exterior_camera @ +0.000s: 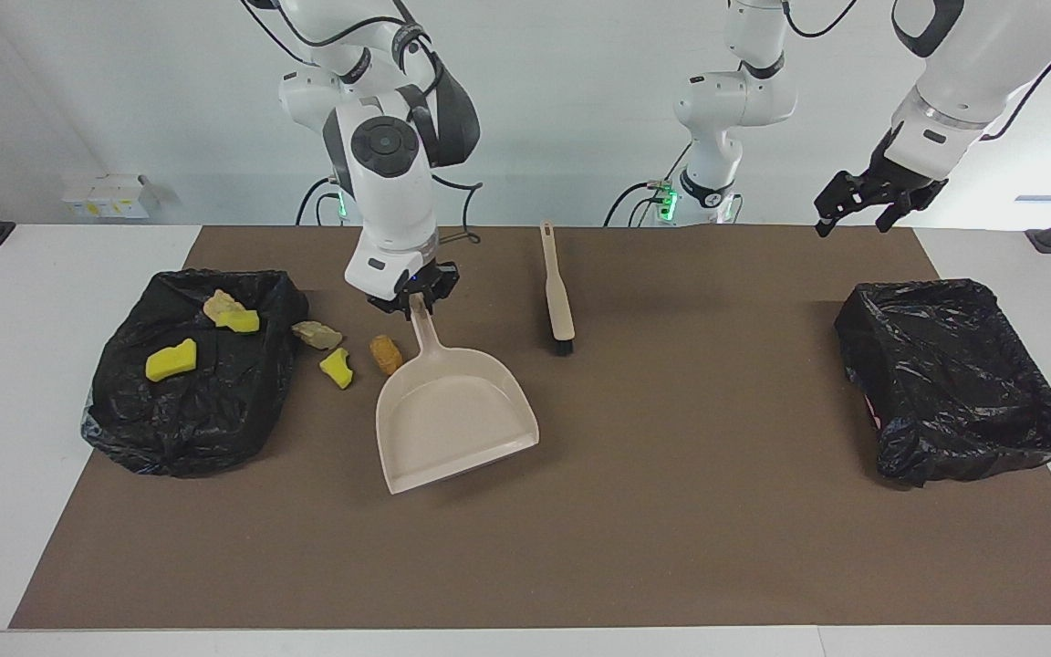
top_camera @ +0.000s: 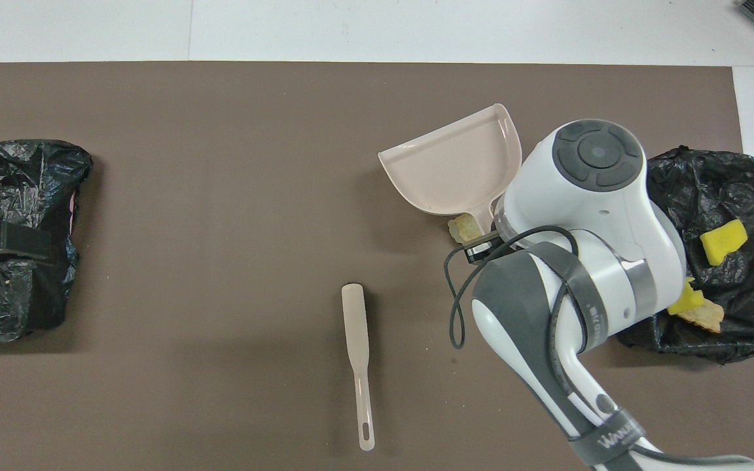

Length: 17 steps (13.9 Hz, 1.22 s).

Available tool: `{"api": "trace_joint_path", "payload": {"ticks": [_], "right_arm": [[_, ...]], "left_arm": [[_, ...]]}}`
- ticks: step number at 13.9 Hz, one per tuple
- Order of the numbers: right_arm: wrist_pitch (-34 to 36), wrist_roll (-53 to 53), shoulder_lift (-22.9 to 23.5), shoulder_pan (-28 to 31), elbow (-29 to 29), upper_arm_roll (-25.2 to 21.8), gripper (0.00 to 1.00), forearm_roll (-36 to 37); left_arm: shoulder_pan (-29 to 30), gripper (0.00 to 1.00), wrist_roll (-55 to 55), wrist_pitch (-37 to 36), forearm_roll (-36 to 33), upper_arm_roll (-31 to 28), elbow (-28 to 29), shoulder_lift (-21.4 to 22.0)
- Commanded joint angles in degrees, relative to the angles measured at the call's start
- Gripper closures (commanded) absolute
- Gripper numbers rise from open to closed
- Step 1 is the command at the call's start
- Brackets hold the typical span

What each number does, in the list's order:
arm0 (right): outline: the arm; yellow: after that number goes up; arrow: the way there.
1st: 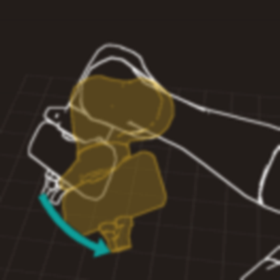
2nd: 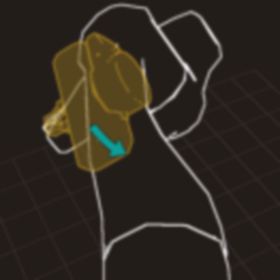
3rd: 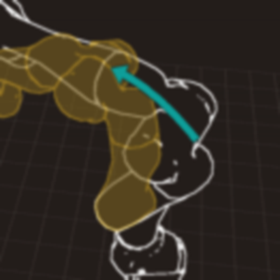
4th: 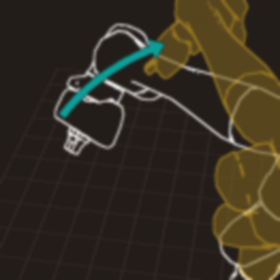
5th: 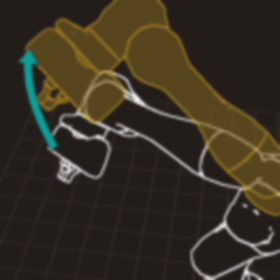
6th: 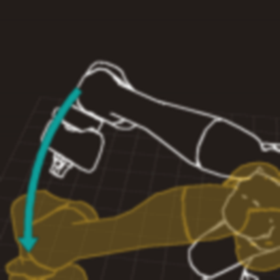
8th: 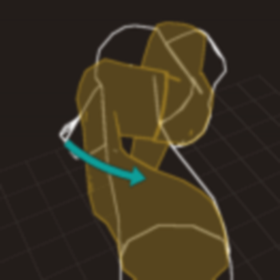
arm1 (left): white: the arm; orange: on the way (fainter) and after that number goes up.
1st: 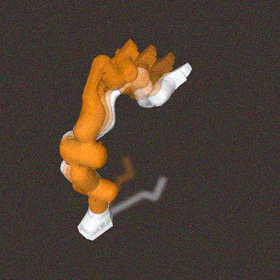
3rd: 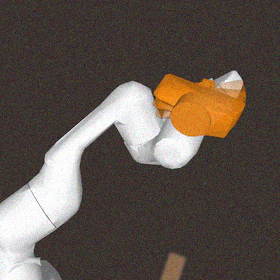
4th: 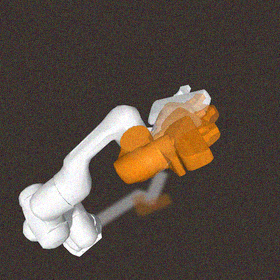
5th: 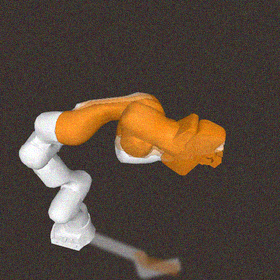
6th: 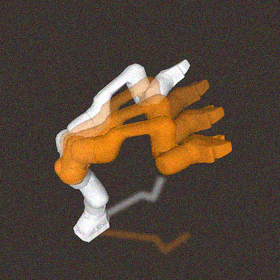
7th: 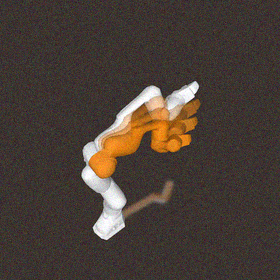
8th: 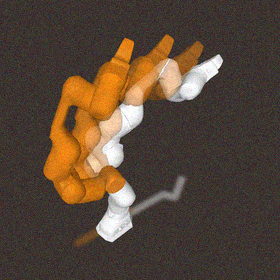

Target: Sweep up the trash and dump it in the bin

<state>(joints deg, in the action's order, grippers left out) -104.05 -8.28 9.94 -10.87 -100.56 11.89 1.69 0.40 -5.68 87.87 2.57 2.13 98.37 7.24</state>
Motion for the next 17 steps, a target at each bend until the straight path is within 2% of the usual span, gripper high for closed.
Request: {"api": "trace_joint_path", "payload": {"ticks": [1, 4, 7, 8, 11, 12, 13, 15, 17], "right_arm": [[-3.25, -9.78, 6.12, -3.45, 5.44, -0.29, 1.00, -3.17], [-6.68, -17.63, 12.80, -7.32, 11.50, -0.29, 1.00, -3.71], [-8.18, -23.78, 22.11, -11.18, 20.72, -0.29, 1.00, -3.62], [-8.88, -24.49, 23.70, -11.54, 21.71, -0.29, 1.00, -3.62], [-10.56, -24.50, 24.07, -11.46, 20.93, -0.29, 1.00, -4.06], [-10.73, -24.59, 24.07, -11.20, 20.93, -0.29, 0.62, -4.23], [-11.08, -24.50, 23.81, -11.46, 20.84, -0.29, 0.01, -3.63], [-11.18, -23.63, 23.02, -11.20, 20.84, -0.20, 0.00, -4.06], [-9.25, -23.45, 19.61, -11.02, 19.10, -0.29, 0.00, -4.50]], "left_arm": [[0.57, 0.00, 0.06, 0.20, -1.08, 0.42, -0.37, 0.23], [0.57, 0.00, -0.03, 0.20, -1.08, 0.42, -0.37, 0.32], [0.57, 0.00, -0.03, 0.11, -1.08, 0.42, -0.37, 0.32], [0.57, 0.00, 0.06, 0.11, -1.08, 0.42, -0.37, 0.32], [0.57, 0.00, 0.24, 0.20, -1.08, 0.42, -0.28, 0.32], [0.57, 0.00, 0.32, 0.20, -1.08, 0.42, -0.28, 0.32], [0.57, 0.00, 0.32, 0.20, -1.08, 0.42, -0.28, 0.32], [0.57, 0.00, 0.24, 0.11, -1.08, 0.42, -0.28, 0.32], [0.57, 0.00, 0.24, 0.11, -1.08, 0.42, -0.28, 0.32]]}}
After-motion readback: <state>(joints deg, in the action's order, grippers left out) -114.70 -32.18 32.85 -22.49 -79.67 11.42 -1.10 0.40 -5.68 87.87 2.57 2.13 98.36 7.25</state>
